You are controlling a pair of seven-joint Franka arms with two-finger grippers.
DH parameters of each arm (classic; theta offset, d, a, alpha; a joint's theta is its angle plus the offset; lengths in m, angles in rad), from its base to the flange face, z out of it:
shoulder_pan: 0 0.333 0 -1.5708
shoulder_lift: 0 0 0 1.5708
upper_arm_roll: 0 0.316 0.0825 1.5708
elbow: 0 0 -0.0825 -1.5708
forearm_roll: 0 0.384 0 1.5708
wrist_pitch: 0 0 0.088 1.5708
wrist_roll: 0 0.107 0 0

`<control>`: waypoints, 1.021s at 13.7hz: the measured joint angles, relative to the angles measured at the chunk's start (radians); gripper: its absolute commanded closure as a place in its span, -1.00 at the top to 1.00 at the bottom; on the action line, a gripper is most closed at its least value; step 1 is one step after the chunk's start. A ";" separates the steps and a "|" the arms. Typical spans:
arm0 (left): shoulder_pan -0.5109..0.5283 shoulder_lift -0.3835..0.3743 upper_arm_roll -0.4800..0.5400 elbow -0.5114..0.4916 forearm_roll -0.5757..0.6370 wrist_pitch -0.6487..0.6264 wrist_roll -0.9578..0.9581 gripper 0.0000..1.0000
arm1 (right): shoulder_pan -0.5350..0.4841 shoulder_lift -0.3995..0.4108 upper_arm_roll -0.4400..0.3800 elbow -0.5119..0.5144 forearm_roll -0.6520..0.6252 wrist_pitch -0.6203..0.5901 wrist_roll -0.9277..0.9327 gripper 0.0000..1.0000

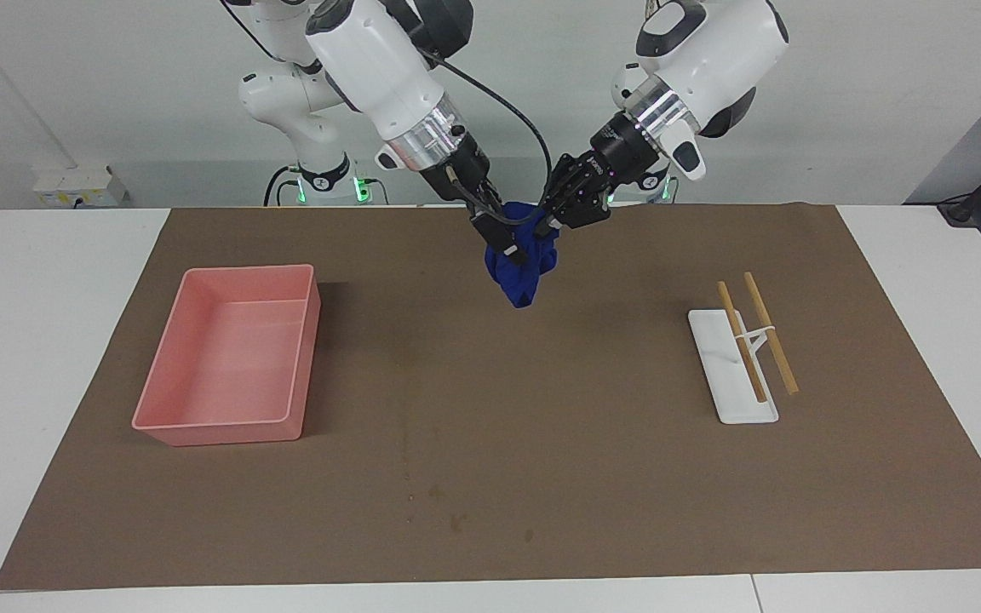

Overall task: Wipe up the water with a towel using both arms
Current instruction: 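Grasp the blue cloth with the right gripper beside the left gripper, then open the left gripper while the right gripper pulls the cloth away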

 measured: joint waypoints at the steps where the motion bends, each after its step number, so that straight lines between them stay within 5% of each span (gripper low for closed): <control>1: 0.000 0.000 0.001 -0.001 0.000 0.000 -0.001 -1.00 | 0.005 0.001 0.000 -0.007 0.000 0.006 0.000 -1.00; 5: 0.000 0.000 0.006 -0.002 0.000 -0.005 -0.002 -1.00 | 0.004 0.002 -0.005 -0.009 0.003 0.012 0.000 -1.00; 6: 0.000 -0.001 0.006 -0.002 0.000 -0.005 -0.003 -0.18 | 0.002 0.002 -0.005 -0.008 0.003 0.012 0.000 -1.00; 7: 0.000 -0.002 0.006 -0.002 -0.001 -0.005 -0.004 0.99 | 0.001 0.002 -0.005 -0.008 0.003 0.012 0.000 -1.00; 14: 0.033 -0.013 0.023 0.002 0.055 -0.005 -0.006 1.00 | -0.023 0.002 -0.019 -0.008 -0.050 0.019 -0.056 -1.00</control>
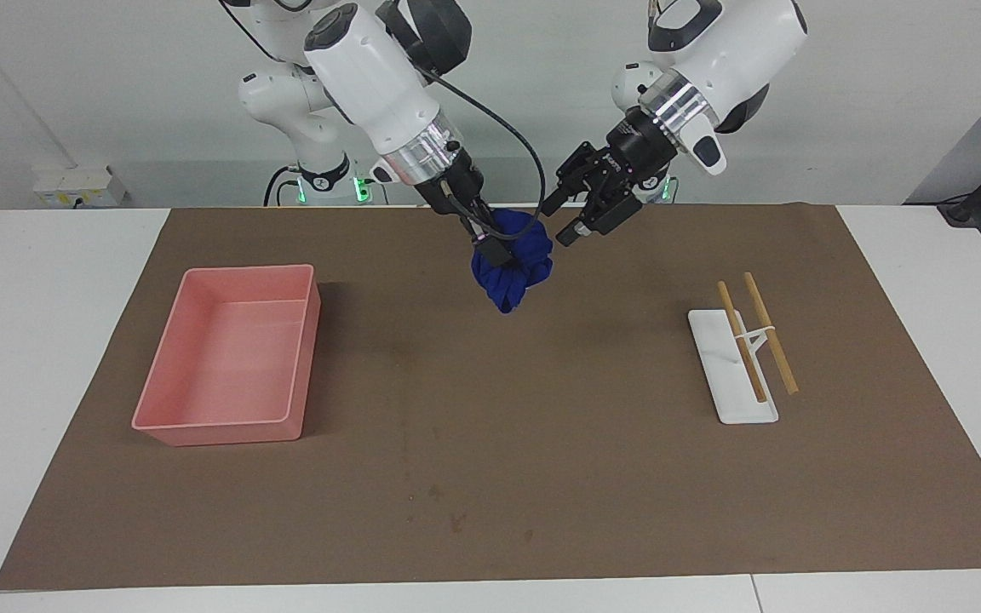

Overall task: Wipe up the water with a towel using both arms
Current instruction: 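Open the left gripper while the right gripper pulls the cloth away, then lower the cloth with the right gripper while the left gripper retracts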

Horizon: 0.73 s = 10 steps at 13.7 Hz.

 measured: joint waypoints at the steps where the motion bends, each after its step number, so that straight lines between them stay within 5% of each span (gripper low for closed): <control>1: 0.015 0.000 0.002 0.000 0.052 0.000 0.021 1.00 | -0.009 0.000 0.000 0.000 -0.032 0.007 -0.015 -1.00; 5: 0.055 0.000 0.003 -0.001 0.241 0.000 0.189 1.00 | -0.050 0.001 -0.001 -0.025 -0.124 0.037 -0.175 -1.00; 10: 0.164 0.001 0.007 -0.002 0.398 -0.068 0.487 1.00 | -0.076 0.008 -0.001 -0.211 -0.188 0.114 -0.359 -1.00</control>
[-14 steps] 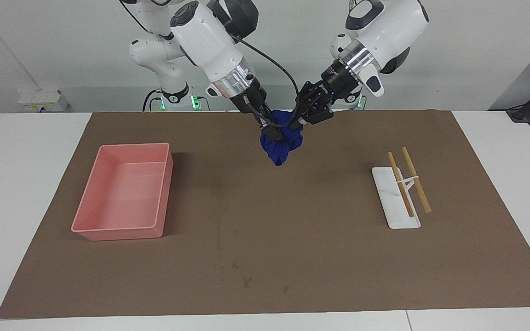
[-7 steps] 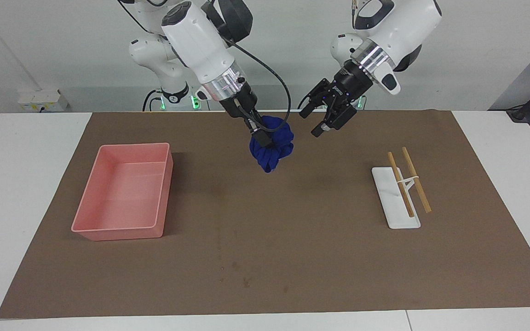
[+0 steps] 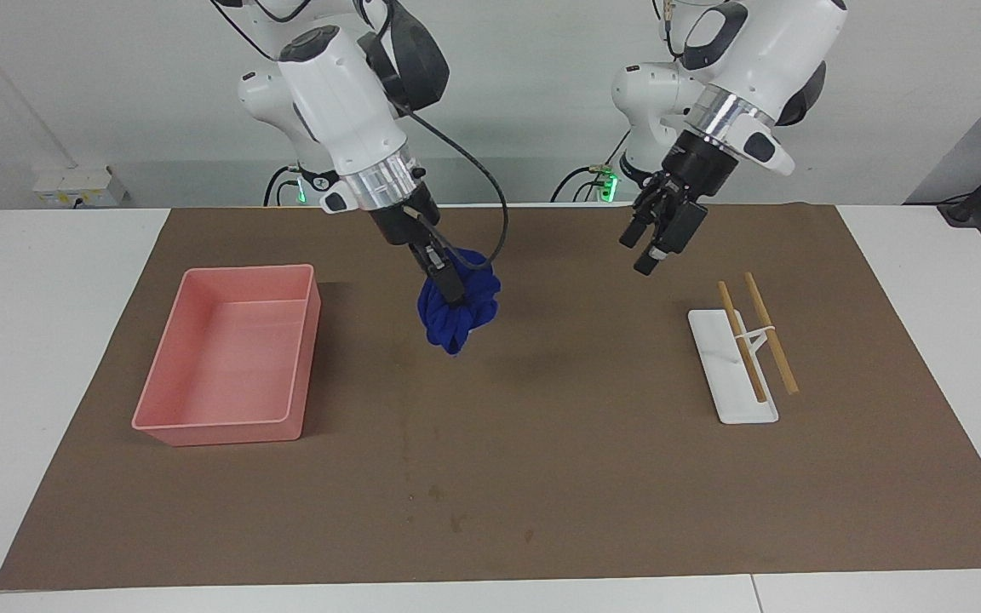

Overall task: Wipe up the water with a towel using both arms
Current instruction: 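Lower the cloth with the right gripper while the left gripper retracts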

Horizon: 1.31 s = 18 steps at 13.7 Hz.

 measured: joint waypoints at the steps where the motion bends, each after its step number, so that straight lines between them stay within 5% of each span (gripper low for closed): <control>1: 0.014 0.000 0.001 0.001 0.024 -0.032 0.068 1.00 | 0.004 0.000 0.003 -0.048 -0.034 0.007 -0.006 -1.00; 7: 0.098 -0.005 0.002 0.015 0.162 -0.254 0.642 1.00 | 0.049 -0.063 0.010 -0.331 -0.316 0.024 -0.050 -1.00; 11: 0.106 -0.005 0.001 0.019 0.305 -0.356 0.943 1.00 | 0.056 -0.117 0.011 -0.429 -0.415 0.031 -0.052 -1.00; 18: 0.036 0.082 0.062 0.141 0.420 -0.505 1.137 1.00 | 0.056 -0.111 0.011 -0.563 -0.453 0.228 -0.066 -1.00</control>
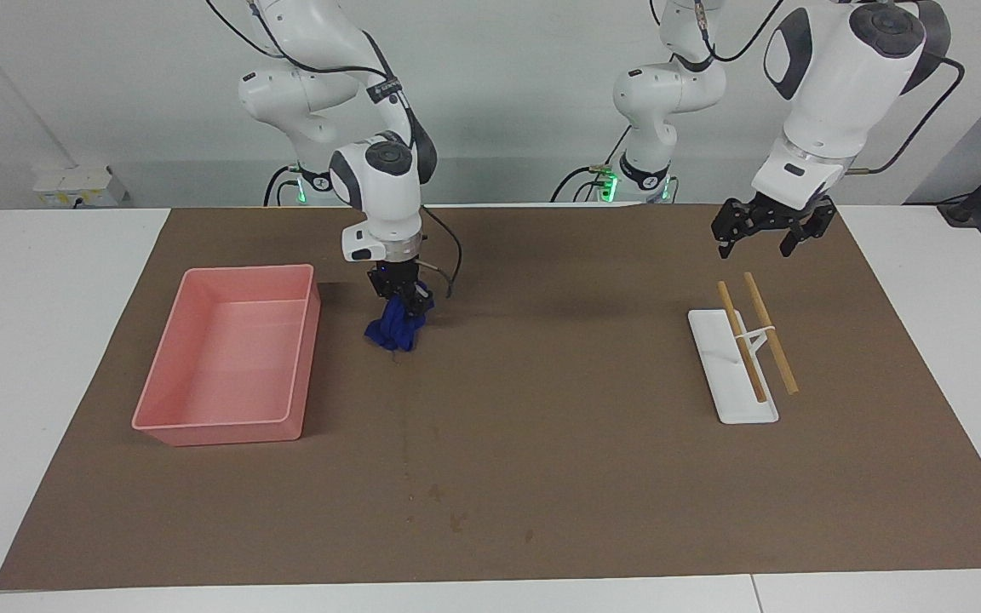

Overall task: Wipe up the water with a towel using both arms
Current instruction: 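Lower the cloth with the right gripper while the left gripper retracts, then carry the blue cloth with the right gripper into the pink bin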

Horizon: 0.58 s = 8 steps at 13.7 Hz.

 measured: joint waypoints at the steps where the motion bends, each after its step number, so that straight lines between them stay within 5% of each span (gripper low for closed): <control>1: -0.055 0.005 0.060 0.005 0.000 -0.007 0.012 1.00 | 0.000 0.009 0.000 -0.002 -0.005 0.024 -0.007 -1.00; 8: -0.089 -0.032 0.134 0.024 -0.062 -0.046 0.034 1.00 | -0.051 0.058 -0.002 -0.004 -0.011 0.206 -0.098 -1.00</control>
